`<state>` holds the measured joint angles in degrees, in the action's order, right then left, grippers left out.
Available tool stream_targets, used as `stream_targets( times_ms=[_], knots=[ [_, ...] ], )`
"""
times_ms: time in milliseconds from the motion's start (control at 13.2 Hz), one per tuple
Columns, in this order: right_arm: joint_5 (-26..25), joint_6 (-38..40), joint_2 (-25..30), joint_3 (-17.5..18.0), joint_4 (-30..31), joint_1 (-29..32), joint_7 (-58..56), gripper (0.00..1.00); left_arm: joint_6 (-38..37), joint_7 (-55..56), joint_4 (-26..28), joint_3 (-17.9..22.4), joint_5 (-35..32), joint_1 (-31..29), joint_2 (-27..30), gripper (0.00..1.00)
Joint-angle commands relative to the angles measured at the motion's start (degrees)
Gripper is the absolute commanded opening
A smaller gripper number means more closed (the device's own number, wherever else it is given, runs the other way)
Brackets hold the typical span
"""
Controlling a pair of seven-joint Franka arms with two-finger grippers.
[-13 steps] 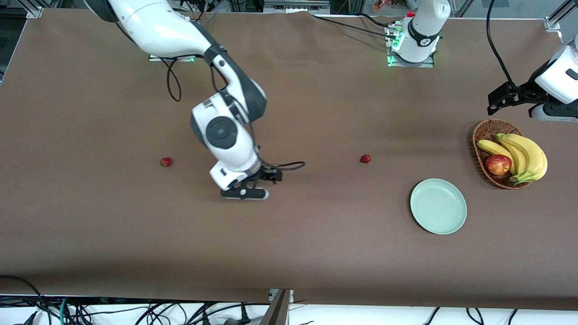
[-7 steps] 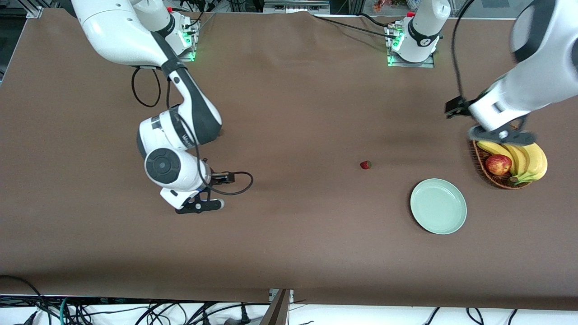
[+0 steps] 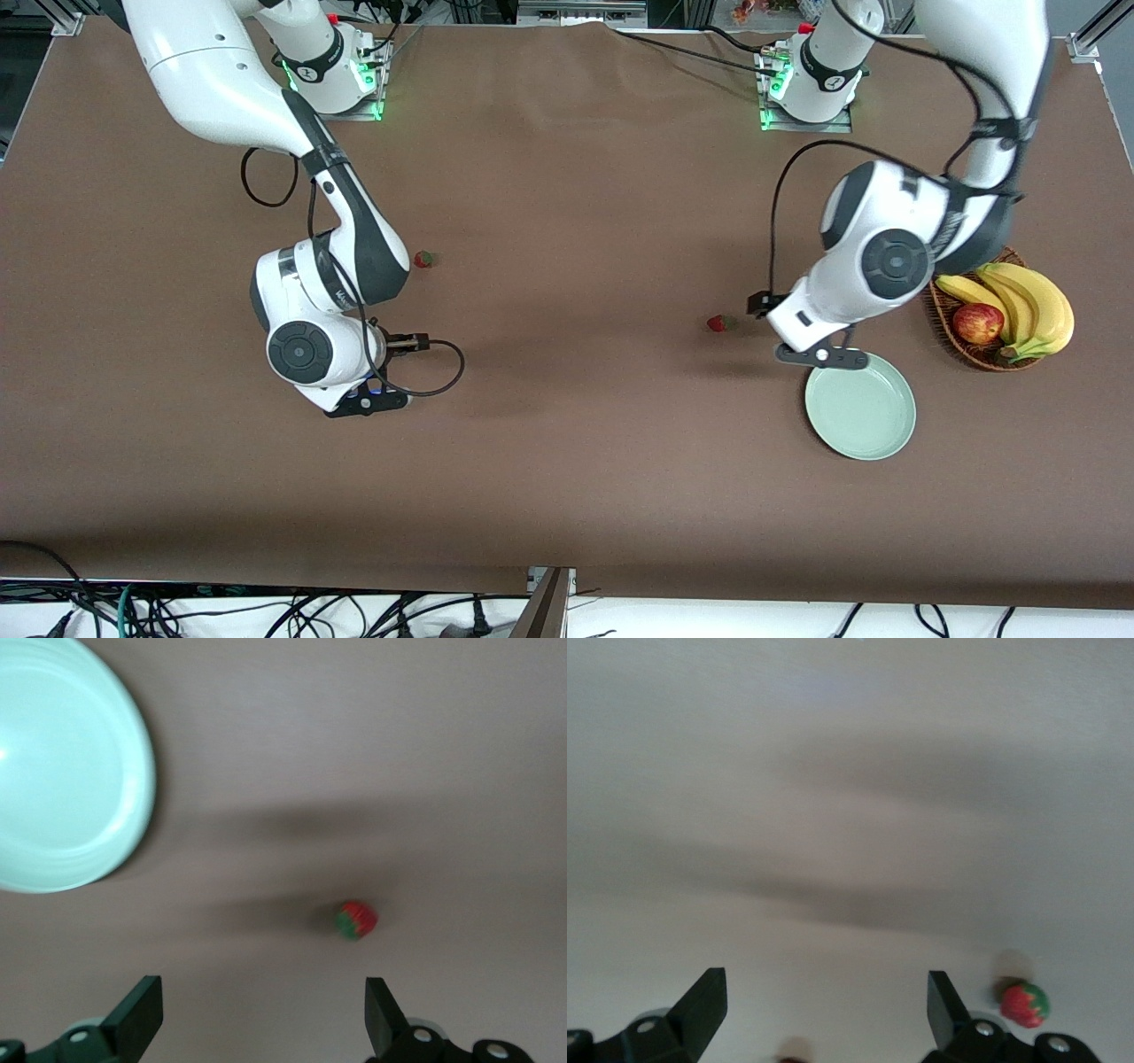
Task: Collect all strawberries into plate
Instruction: 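Grasp the middle strawberry with the left gripper while the right gripper reaches another, then drop strawberry on plate with the left gripper while the right gripper lifts another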
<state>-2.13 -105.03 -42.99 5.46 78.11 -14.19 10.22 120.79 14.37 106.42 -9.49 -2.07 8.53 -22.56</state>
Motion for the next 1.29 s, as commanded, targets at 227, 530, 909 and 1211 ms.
stream_targets(
  times_ms=[227, 530, 909, 1211],
  knots=[
    [-0.51, -4.91, 1.07, -0.97, 7.57, 7.33, -13.20, 1.00, 20.43, 8.92, 11.79, -3.52, -0.65, 2.46, -3.17, 1.00],
    [-0.33, -5.80, 1.85, -3.69, 12.15, 7.42, -13.65, 1.00, 25.71, 8.83, 11.61, -3.61, -8.56, 1.67, -6.70, 1.00],
    [0.28, -5.10, 2.91, -5.54, 14.97, 7.51, -12.68, 1.00, 25.81, 8.92, 11.62, -3.61, -8.65, 1.67, -7.93, 0.20],
    [0.63, -4.49, 3.00, -5.98, 16.20, 7.51, -12.51, 0.76, 23.45, 7.43, 10.83, -3.26, -8.65, 0.53, -5.92, 0.02]
  ],
)
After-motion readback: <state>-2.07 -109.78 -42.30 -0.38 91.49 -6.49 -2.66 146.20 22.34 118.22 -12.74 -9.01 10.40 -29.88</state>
